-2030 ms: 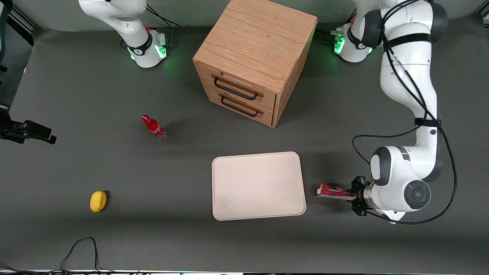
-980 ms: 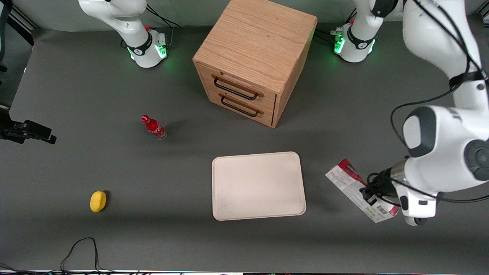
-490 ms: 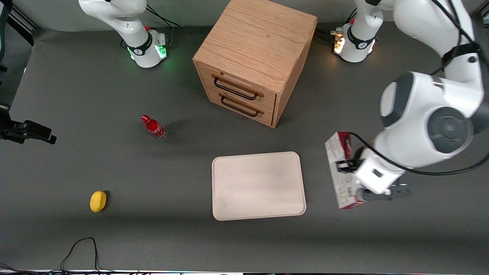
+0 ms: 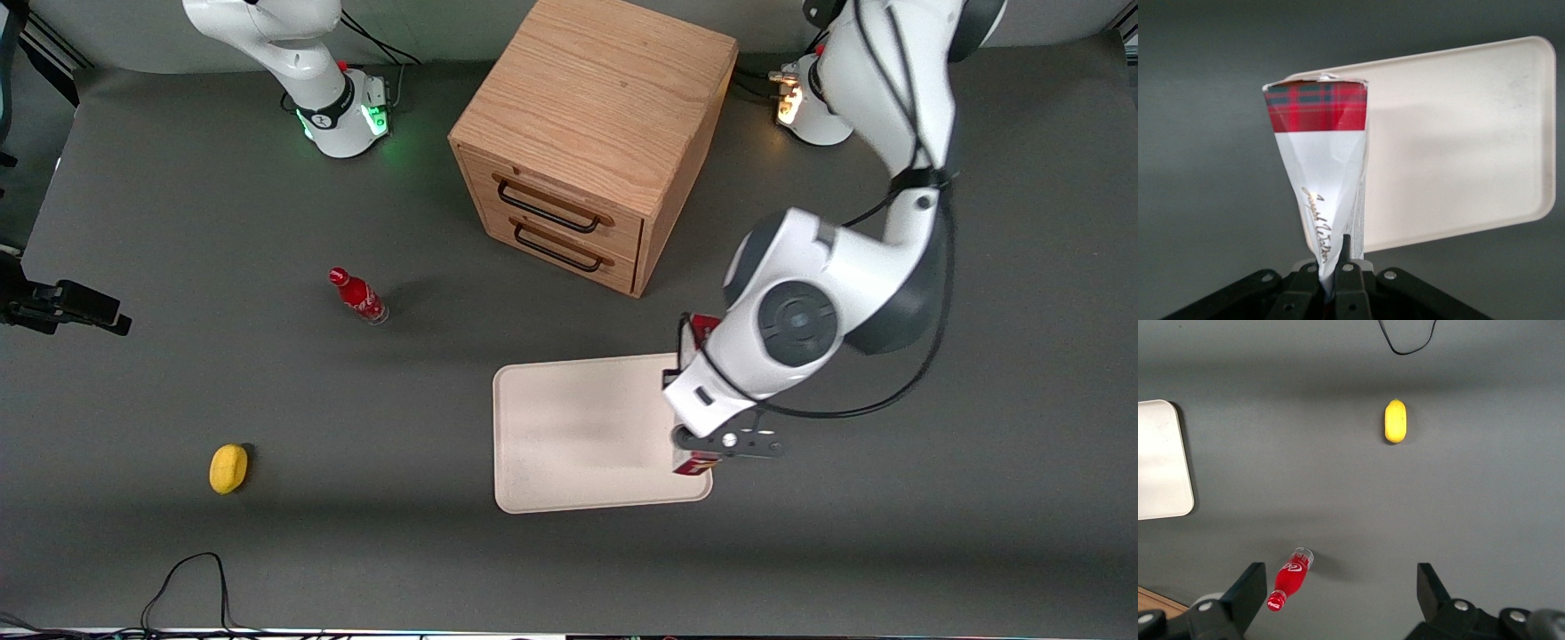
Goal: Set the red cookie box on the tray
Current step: 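Carry the upright box over the cream tray and lower it, then open the left gripper to release the box on the tray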
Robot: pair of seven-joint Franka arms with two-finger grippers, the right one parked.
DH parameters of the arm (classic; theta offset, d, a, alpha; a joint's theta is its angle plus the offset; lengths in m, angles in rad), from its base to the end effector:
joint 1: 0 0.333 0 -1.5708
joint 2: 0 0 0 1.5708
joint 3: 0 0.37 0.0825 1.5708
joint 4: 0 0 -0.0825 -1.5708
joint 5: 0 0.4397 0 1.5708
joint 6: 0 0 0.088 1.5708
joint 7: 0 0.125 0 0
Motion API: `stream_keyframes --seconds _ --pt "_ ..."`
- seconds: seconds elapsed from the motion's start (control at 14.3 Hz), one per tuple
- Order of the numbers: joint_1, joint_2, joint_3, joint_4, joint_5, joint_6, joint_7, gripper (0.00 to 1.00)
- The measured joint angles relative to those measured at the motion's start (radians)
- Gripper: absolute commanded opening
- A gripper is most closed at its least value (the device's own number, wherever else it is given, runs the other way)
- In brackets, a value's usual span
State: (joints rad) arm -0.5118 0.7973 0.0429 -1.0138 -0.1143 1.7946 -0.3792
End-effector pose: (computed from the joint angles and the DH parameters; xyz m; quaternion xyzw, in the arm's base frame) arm 0.7517 -0.4079 0.3822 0.9984 -0.0380 -0.0239 0.0333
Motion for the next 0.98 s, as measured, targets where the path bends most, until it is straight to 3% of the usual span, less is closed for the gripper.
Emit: stream_keyframes --seconds 0.35,0.98 --pt "-0.026 0.120 0.001 0.000 0.052 0.074 -0.080 0.00" --pt "-0.026 0.154 0.018 -0.013 0.056 0.154 -0.129 0.02"
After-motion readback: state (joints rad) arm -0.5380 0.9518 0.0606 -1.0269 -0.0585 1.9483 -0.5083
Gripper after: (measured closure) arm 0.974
